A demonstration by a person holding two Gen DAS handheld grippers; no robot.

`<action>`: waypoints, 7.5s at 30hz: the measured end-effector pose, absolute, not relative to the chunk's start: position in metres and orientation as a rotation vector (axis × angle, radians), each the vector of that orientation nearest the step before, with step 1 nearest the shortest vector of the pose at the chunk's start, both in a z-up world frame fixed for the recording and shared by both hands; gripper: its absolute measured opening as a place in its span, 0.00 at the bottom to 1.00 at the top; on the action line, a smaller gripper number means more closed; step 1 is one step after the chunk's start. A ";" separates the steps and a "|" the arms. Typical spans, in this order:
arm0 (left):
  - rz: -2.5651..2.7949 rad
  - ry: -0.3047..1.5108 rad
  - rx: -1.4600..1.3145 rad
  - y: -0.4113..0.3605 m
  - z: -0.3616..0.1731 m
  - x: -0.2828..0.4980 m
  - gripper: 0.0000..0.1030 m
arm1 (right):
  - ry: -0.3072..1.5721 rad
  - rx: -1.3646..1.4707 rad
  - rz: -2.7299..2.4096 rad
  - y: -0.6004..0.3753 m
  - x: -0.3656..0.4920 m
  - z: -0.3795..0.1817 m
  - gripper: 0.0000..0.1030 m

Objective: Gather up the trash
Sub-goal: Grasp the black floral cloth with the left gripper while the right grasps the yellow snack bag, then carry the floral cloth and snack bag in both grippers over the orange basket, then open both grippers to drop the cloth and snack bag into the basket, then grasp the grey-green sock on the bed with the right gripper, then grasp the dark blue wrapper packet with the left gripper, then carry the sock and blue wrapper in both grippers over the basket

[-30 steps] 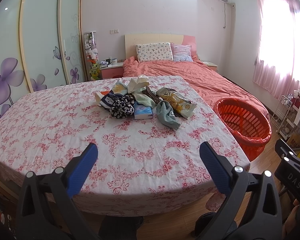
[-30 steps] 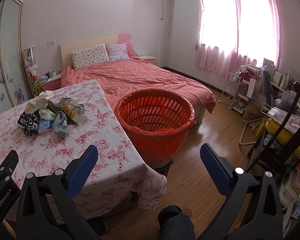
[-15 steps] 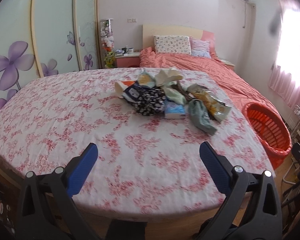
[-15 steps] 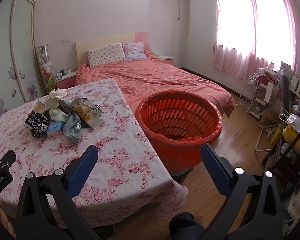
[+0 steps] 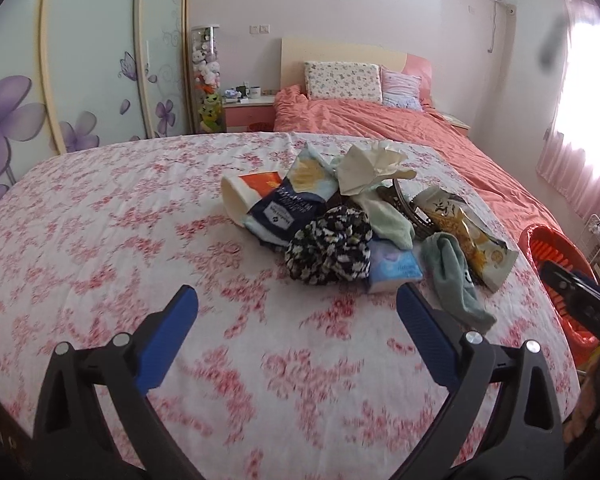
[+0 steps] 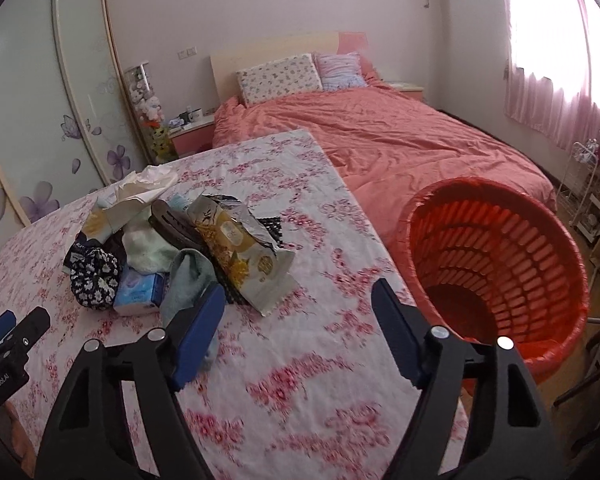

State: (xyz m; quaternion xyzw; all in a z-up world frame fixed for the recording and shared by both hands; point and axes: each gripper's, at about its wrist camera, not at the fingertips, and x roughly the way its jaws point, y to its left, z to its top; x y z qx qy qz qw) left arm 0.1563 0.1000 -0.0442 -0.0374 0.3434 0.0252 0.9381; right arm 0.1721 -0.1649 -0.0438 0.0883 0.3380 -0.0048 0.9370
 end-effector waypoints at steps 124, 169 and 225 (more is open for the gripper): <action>-0.070 0.792 -0.002 0.027 -0.058 0.224 0.77 | 0.668 0.225 -0.064 -0.231 0.169 -0.044 0.55; 0.089 0.796 0.065 0.100 -0.069 0.287 0.64 | 0.872 0.112 0.148 -0.106 0.213 -0.081 0.10; -0.174 0.734 -0.049 0.051 0.011 0.200 0.33 | 0.605 0.215 0.052 -0.196 0.150 -0.002 0.10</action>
